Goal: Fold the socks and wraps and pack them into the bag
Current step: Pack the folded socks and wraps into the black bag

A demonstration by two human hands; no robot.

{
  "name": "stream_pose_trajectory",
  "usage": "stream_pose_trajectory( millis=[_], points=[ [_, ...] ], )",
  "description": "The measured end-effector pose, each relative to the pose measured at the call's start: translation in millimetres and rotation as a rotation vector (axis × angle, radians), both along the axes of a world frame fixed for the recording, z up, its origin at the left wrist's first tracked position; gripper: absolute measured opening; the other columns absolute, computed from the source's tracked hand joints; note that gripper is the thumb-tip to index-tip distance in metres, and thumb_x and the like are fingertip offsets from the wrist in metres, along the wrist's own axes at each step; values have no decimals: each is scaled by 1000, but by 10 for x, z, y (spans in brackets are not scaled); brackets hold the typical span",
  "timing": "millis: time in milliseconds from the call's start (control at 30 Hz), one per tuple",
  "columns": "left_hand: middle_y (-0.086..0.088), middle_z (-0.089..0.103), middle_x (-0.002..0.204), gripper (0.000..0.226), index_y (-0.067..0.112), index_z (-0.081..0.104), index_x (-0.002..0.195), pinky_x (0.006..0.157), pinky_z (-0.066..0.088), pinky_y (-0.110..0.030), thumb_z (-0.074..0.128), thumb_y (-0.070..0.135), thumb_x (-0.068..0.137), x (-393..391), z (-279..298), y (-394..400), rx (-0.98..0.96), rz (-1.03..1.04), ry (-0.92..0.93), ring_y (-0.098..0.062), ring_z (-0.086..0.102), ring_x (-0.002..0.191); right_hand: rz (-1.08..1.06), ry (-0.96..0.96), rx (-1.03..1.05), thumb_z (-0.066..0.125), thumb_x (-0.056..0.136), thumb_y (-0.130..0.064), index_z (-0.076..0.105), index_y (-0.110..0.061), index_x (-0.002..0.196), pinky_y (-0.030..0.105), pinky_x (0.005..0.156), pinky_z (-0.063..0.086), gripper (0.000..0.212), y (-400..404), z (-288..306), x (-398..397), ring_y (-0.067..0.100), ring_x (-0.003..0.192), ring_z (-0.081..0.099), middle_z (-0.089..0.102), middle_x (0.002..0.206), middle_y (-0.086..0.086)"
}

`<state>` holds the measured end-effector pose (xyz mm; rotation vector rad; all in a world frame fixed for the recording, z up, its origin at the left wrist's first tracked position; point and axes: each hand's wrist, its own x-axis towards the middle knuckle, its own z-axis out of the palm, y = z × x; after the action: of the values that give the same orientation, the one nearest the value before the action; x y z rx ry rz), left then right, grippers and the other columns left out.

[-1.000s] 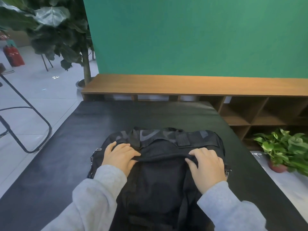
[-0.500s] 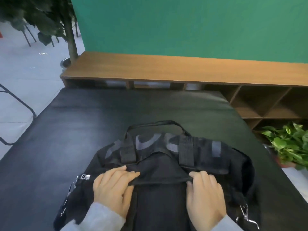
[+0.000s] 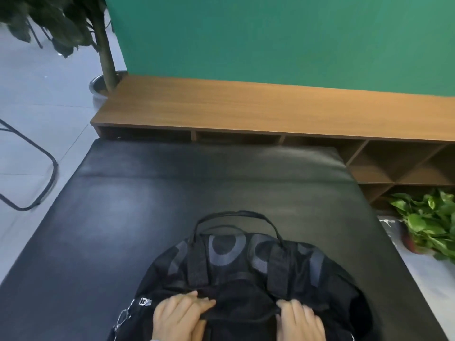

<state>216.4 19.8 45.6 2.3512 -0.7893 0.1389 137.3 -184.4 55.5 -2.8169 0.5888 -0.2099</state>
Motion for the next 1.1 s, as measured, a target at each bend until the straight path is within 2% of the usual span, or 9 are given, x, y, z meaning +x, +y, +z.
stream_pose_trajectory(
  millis=[67, 133, 233, 367, 433, 533, 700, 967, 1100],
  points=[
    [23, 58, 83, 26, 41, 55, 97, 72, 33, -18, 49, 33, 73, 91, 100, 9, 94, -30, 61, 3, 49, 83, 62, 95, 66, 50, 66, -30, 58, -26, 76, 25, 48, 35, 14, -42, 118, 32, 17, 57, 50, 52, 60, -1],
    [22, 56, 69, 27, 41, 49, 93, 68, 29, -17, 46, 39, 66, 227, 265, -20, 195, -26, 137, 1, 46, 72, 87, 224, 92, 64, 76, -30, 50, -30, 97, 26, 63, 38, 25, -149, 303, 139, 15, 80, 57, 61, 83, -2],
    [22, 58, 67, 25, 41, 51, 92, 68, 31, -14, 43, 42, 68, 429, 627, -95, 293, -70, 239, -1, 58, 63, 73, 406, 326, 42, 98, -31, 47, -24, 122, 22, 91, 37, 25, -366, 550, 292, 16, 116, 50, 52, 120, -2],
    [13, 57, 115, 43, 40, 58, 118, 97, 32, -18, 32, 48, 85, 655, 1037, -74, 387, -95, 294, -9, 49, 112, 85, 588, 433, 51, 94, -38, 55, -32, 107, 15, 88, 38, 15, -537, 1062, 495, 13, 111, 56, 58, 104, -8],
    [10, 55, 119, 36, 39, 57, 122, 99, 31, -17, 36, 45, 92, 832, 1244, -78, 419, -105, 315, -10, 47, 115, 126, 654, 365, 55, 89, -45, 52, -39, 85, 16, 82, 39, 8, -625, 1291, 638, 11, 100, 59, 59, 91, -12],
    [7, 53, 120, 30, 38, 56, 124, 100, 30, -17, 40, 38, 97, 1183, 1566, -119, 439, -112, 276, -11, 46, 116, 172, 627, 241, 58, 85, -47, 43, -35, 65, 20, 78, 41, 28, -696, 1666, 929, 11, 86, 59, 56, 78, -11],
    [2, 55, 119, 30, 32, 58, 123, 98, 31, -17, 45, 35, 96, 1920, 2021, -222, 502, -97, 185, -13, 48, 115, 190, 551, 187, 61, 84, -44, 44, -37, 65, 21, 86, 42, 27, -785, 2125, 1558, 9, 96, 60, 53, 82, -15],
    [-2, 53, 126, 35, 21, 57, 126, 100, 37, -30, 47, 36, 96, 3072, 2595, -392, 796, -20, 187, -21, 48, 119, 207, 441, 105, 62, 87, -37, 49, -29, 74, 24, 76, 42, 20, -817, 2502, 2780, 17, 88, 58, 56, 83, -7],
    [-4, 57, 111, 30, 19, 63, 109, 86, 42, -34, 45, 39, 95, 3620, 2853, -452, 733, 208, -119, -26, 53, 104, 207, 219, -134, 53, 93, -34, 61, -16, 95, 30, 77, 42, 19, -863, 2764, 3617, 30, 96, 57, 62, 98, 6]
  ],
)
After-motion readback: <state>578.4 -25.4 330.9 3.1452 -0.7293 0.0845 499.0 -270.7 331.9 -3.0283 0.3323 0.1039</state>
